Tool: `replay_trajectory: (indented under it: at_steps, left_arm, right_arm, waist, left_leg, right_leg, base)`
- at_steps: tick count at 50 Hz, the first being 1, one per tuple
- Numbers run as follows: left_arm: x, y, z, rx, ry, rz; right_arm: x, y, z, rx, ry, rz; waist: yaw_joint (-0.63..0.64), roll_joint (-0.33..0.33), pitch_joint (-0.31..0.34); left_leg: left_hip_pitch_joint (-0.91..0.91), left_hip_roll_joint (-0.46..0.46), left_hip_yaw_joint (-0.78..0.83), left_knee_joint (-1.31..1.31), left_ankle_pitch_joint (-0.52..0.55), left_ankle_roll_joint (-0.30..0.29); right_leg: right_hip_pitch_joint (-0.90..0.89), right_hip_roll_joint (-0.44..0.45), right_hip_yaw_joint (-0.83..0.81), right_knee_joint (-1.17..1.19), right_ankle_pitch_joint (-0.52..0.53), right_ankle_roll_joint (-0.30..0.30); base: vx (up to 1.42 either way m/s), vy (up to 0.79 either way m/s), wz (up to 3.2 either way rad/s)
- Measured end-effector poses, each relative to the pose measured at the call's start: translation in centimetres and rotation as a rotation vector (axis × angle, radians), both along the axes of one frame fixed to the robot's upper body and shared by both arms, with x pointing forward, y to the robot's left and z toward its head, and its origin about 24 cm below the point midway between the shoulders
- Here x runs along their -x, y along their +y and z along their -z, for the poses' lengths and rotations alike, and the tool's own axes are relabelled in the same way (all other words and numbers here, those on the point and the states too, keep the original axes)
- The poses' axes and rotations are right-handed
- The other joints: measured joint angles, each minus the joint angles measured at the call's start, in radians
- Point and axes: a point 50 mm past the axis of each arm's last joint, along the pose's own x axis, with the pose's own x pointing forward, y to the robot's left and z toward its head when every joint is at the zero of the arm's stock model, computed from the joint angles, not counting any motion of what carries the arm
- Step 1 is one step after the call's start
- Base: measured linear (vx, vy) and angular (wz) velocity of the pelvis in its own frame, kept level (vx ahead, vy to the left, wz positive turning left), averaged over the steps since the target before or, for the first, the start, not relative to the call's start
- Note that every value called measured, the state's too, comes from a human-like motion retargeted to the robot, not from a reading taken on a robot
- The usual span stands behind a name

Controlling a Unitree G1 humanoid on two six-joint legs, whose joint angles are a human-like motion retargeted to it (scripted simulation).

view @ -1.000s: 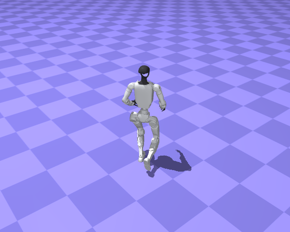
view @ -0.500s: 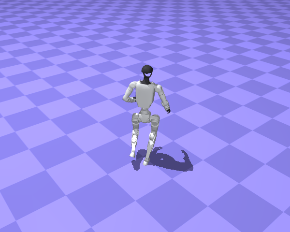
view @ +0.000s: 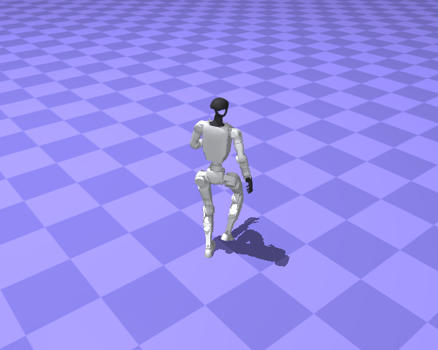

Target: Run

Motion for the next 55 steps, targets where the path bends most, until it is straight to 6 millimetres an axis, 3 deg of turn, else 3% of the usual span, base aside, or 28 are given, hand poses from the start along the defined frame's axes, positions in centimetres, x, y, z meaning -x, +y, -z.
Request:
replay_trajectory:
  at_steps: [3, 5, 8, 10, 13, 15, 17, 18, 20, 22, 25, 27, 29, 32, 34, 36, 38, 41, 43, 45, 48, 50, 53, 55]
  left_arm:
    - [0.0, -1.6, -3.1, 0.069, -0.146, 0.1]
    - [0.6, -2.4, -4.1, 0.082, -0.196, 0.171]
    - [1.8, -2.8, -3.6, 0.086, -0.172, 0.237]
    - [2.7, -2.5, -2.1, 0.075, -0.094, 0.245]
    - [4.2, -1.3, 1.6, 0.022, 0.093, 0.192]
    - [5.6, -0.2, 4.1, -0.004, 0.215, 0.153]
    - [7.6, 1.2, 5.9, -0.007, 0.315, 0.122]
    - [8.8, 1.9, 6.6, -0.002, 0.361, 0.111]
    - [11.2, 3.1, 7.7, 0.01, 0.441, 0.096]
    - [13.2, 4.1, 8.5, 0.016, 0.509, 0.076]
    - [15.2, 5.1, 9.5, 0.045, 0.584, 0.013]
    - [15.6, 5.0, 9.9, 0.053, 0.597, -0.011]
    - [14.8, 4.7, 9.8, 0.038, 0.57, -0.02]
    - [11.2, 4.1, 8.6, -0.015, 0.439, -0.036]
    - [7.1, 3.5, 6.7, -0.045, 0.305, -0.061]
    - [3.6, 2.3, 3.9, -0.024, 0.164, -0.066]
    - [1.4, 0.9, 0.7, 0.035, 0.029, -0.037]
    - [0.8, -0.9, -3.0, 0.131, -0.134, 0.056]
    - [1.4, -2.0, -4.3, 0.176, -0.202, 0.143]
    - [2.3, -2.8, -4.7, 0.196, -0.222, 0.22]
    - [3.6, -2.8, -3.4, 0.198, -0.147, 0.255]
    - [4.5, -2.1, -1.0, 0.172, -0.029, 0.224]
    - [6.4, -0.3, 3.5, 0.112, 0.197, 0.138]
    - [8.4, 1.2, 5.9, 0.095, 0.326, 0.103]
  right_arm:
    - [4.2, -2.1, -0.2, 0.031, 0.09, 0.096]
    - [5.9, -2.7, -0.5, 0.038, 0.112, 0.154]
    - [5.1, -2.6, -0.8, 0.025, 0.054, 0.178]
    - [2.2, -2.3, -1.2, 0.011, -0.045, 0.155]
    - [-6.0, -1.0, -3.4, 0.0, -0.297, 0.048]
    - [-12.3, 0.7, -6.6, -0.017, -0.522, -0.024]
    - [-16.9, 2.9, -10.7, -0.082, -0.746, -0.076]
    - [-18.2, 4.0, -12.6, -0.13, -0.841, -0.096]
    - [-19.4, 6.1, -16.0, -0.24, -0.989, -0.132]
    - [-19.5, 7.7, -18.2, -0.335, -1.07, -0.184]
    - [-18.8, 9.1, -19.6, -0.414, -1.113, -0.269]
    - [-18.1, 9.6, -18.9, -0.426, -1.081, -0.304]
    - [-17.1, 9.6, -17.0, -0.403, -0.999, -0.309]
    - [-14.7, 8.4, -11.7, -0.301, -0.778, -0.233]
    - [-12.1, 6.8, -7.2, -0.198, -0.575, -0.158]
    - [-8.2, 4.5, -3.5, -0.106, -0.359, -0.099]
    - [-3.7, 1.8, -1.5, -0.048, -0.179, -0.051]
    - [1.8, -1.0, -1.0, -0.018, -0.024, 0.034]
    - [4.2, -2.0, -1.3, -0.016, 0.018, 0.098]
    - [5.1, -2.3, -1.7, -0.021, 0.008, 0.149]
    - [1.6, -2.1, -2.7, -0.035, -0.136, 0.133]
    - [-3.4, -1.4, -4.2, -0.045, -0.3, 0.065]
    - [-13.1, 0.6, -9.2, -0.049, -0.639, -0.08]
    - [-17.9, 3.0, -14.0, -0.103, -0.876, -0.15]
  waist:
    - [-0.023, 0.059, -0.01]
    - [-0.015, 0.097, -0.02]
    - [0.016, 0.116, -0.027]
    - [0.048, 0.121, -0.011]
    - [0.114, 0.116, 0.033]
    - [0.157, 0.1, 0.044]
    - [0.199, 0.069, 0.032]
    - [0.222, 0.053, 0.023]
    - [0.264, 0.019, -0.001]
    - [0.284, -0.017, -0.035]
    - [0.267, -0.061, -0.075]
    - [0.235, -0.072, -0.081]
    - [0.2, -0.09, -0.073]
    - [0.144, -0.114, -0.03]
    - [0.112, -0.108, 0.0]
    - [0.081, -0.077, 0.016]
    - [0.047, -0.032, 0.021]
    - [0.002, 0.039, 0.009]
    - [-0.003, 0.085, -0.006]
    - [0.017, 0.13, -0.022]
    - [0.064, 0.144, -0.019]
    - [0.105, 0.142, 0.011]
    - [0.172, 0.121, 0.06]
    - [0.212, 0.085, 0.061]
  left_leg:
    - [0.102, 0.076, -0.012, -0.041, 0.145, -0.106]
    - [0.118, 0.146, -0.008, 0.048, 0.228, -0.153]
    - [0.089, 0.235, 0.007, 0.33, 0.278, -0.149]
    - [0.037, 0.304, 0.013, 0.567, 0.267, -0.12]
    - [-0.124, 0.397, 0.008, 0.895, 0.175, -0.017]
    - [-0.285, 0.406, 0.0, 0.998, 0.109, 0.051]
    - [-0.426, 0.36, 0.016, 0.936, 0.095, 0.075]
    - [-0.469, 0.332, 0.034, 0.857, 0.099, 0.071]
    - [-0.509, 0.271, 0.078, 0.623, 0.121, 0.039]
    - [-0.494, 0.185, 0.115, 0.312, 0.176, -0.021]
    - [-0.425, 0.041, 0.141, -0.103, 0.253, -0.076]
    - [-0.412, -0.005, 0.135, -0.095, 0.233, -0.06]
    - [-0.391, -0.044, 0.122, -0.003, 0.184, -0.004]
    - [-0.367, -0.076, 0.097, 0.202, 0.02, 0.095]
    - [-0.325, -0.052, 0.07, 0.267, -0.077, 0.095]
    - [-0.235, -0.041, 0.046, 0.242, -0.121, 0.095]
    - [-0.112, -0.035, 0.022, 0.152, -0.092, 0.074]
    - [0.041, 0.032, -0.011, 0.044, 0.087, -0.049]
    - [0.086, 0.105, -0.021, 0.07, 0.242, -0.135]
    - [0.077, 0.197, -0.015, 0.205, 0.359, -0.178]
    - [0.019, 0.308, 0.005, 0.519, 0.382, -0.145]
    - [-0.054, 0.377, 0.007, 0.747, 0.319, -0.092]
    - [-0.258, 0.415, -0.001, 0.962, 0.16, 0.019]
    - [-0.405, 0.37, 0.015, 0.917, 0.12, 0.058]
  right_leg:
    - [-0.02, 0.102, -0.033, -0.344, 0.028, 0.052]
    - [0.0, 0.192, -0.036, -0.557, 0.069, 0.078]
    - [0.041, 0.257, -0.05, -0.588, 0.034, 0.036]
    - [0.071, 0.283, -0.064, -0.497, -0.067, -0.04]
    - [0.129, 0.311, -0.056, -0.387, -0.249, -0.134]
    - [0.191, 0.315, -0.033, -0.404, -0.299, -0.141]
    - [0.281, 0.302, 0.0, -0.485, -0.257, -0.098]
    - [0.334, 0.294, 0.018, -0.533, -0.211, -0.068]
    - [0.435, 0.268, 0.048, -0.625, -0.074, 0.009]
    - [0.5, 0.219, 0.06, -0.666, 0.099, 0.094]
    - [0.528, 0.131, 0.058, -0.581, 0.271, 0.177]
    - [0.522, 0.094, 0.05, -0.432, 0.325, 0.191]
    - [0.494, 0.044, 0.048, -0.242, 0.35, 0.184]
    - [0.39, -0.037, 0.048, 0.073, 0.292, 0.123]
    - [0.264, -0.055, 0.051, 0.222, 0.204, 0.057]
    - [0.129, -0.05, 0.061, 0.279, 0.114, 0.013]
    - [0.021, -0.036, 0.05, 0.214, 0.059, -0.001]
    - [-0.04, 0.034, -0.015, -0.104, 0.056, 0.022]
    - [-0.027, 0.126, -0.038, -0.389, 0.104, 0.064]
    - [0.014, 0.227, -0.052, -0.628, 0.157, 0.087]
    - [0.076, 0.29, -0.066, -0.628, 0.073, 0.022]
    - [0.117, 0.315, -0.067, -0.52, -0.073, -0.061]
    - [0.206, 0.33, -0.035, -0.451, -0.256, -0.124]
    - [0.303, 0.313, -0.002, -0.505, -0.257, -0.099]
  base:
    - [0.04, -0.08, -0.2]
    - [-0.01, -0.08, -0.38]
    - [-0.04, -0.07, -0.43]
    - [-0.05, -0.07, -0.36]
    - [-0.05, -0.07, -0.19]
    - [-0.02, -0.03, -0.06]
    - [-0.01, 0.01, -0.26]
    - [0.02, 0.05, -0.42]
    - [0.04, 0.07, -0.48]
    - [0.03, 0.08, -0.27]
    - [0.0, 0.07, 0.14]
    - [-0.02, 0.04, 0.25]
    - [-0.01, 0.02, 0.11]
    - [-0.02, -0.01, 0.03]
    - [-0.06, -0.04, 0.02]
    - [0.0, 0.05, -0.06]
    - [0.03, 0.1, -0.12]
    - [0.06, -0.05, -0.16]
    - [0.03, -0.1, -0.35]
    - [-0.02, -0.08, -0.52]
    - [-0.04, -0.07, -0.51]
    - [-0.04, -0.07, -0.41]
    - [-0.04, -0.06, -0.26]
    - [0.0, 0.0, -0.31]
